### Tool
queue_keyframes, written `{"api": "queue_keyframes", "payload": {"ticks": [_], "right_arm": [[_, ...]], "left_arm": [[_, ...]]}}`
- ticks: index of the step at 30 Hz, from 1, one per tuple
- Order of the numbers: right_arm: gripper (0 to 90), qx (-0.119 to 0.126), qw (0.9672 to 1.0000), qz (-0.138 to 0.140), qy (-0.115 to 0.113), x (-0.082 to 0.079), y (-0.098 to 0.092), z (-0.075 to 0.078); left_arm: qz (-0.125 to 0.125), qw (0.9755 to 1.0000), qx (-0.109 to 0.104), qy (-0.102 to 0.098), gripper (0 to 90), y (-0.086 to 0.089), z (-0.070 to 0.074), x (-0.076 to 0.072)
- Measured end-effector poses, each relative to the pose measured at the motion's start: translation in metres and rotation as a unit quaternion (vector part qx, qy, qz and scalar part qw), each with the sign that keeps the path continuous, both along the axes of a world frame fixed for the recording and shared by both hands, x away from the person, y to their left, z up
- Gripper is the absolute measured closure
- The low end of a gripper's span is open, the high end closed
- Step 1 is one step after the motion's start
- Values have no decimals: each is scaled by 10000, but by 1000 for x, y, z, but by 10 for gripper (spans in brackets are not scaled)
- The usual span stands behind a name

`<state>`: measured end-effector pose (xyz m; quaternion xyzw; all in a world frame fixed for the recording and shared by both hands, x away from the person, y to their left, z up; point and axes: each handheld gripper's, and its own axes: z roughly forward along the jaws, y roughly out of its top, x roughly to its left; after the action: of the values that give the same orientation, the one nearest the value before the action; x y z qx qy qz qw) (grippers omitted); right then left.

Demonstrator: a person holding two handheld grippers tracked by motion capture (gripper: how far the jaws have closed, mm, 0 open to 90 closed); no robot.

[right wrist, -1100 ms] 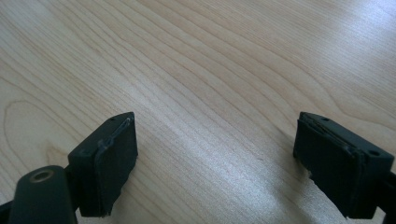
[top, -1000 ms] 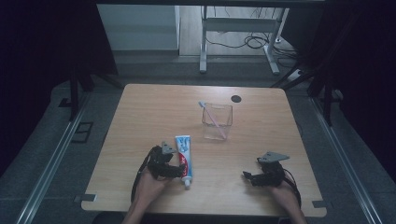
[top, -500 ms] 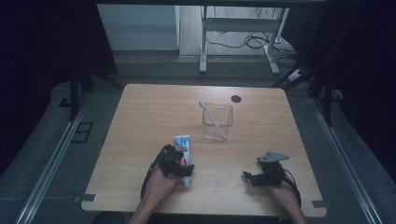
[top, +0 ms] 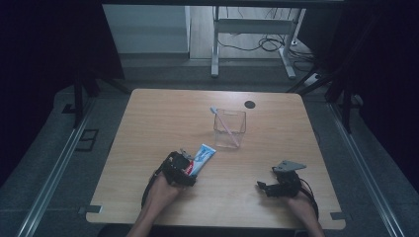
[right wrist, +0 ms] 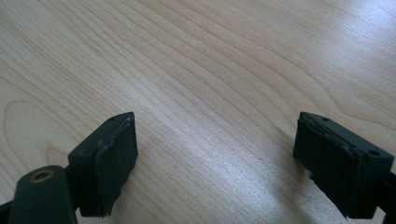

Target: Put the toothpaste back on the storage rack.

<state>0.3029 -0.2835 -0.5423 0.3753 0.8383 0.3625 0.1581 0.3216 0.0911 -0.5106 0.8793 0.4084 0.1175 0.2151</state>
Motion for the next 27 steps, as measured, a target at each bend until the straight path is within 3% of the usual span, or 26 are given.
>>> {"api": "queue_keyframes", "payload": {"ticks": [11, 27], "right_arm": [[136, -7, 10000, -4, -2, 0, 0, 0], [129, -34, 10000, -48, 4, -1, 0, 0]], "left_arm": [[-257, 9992, -66, 301, 420, -10, 4, 16], [-286, 9971, 79, 706, 453, -19, 7, 32]]}}
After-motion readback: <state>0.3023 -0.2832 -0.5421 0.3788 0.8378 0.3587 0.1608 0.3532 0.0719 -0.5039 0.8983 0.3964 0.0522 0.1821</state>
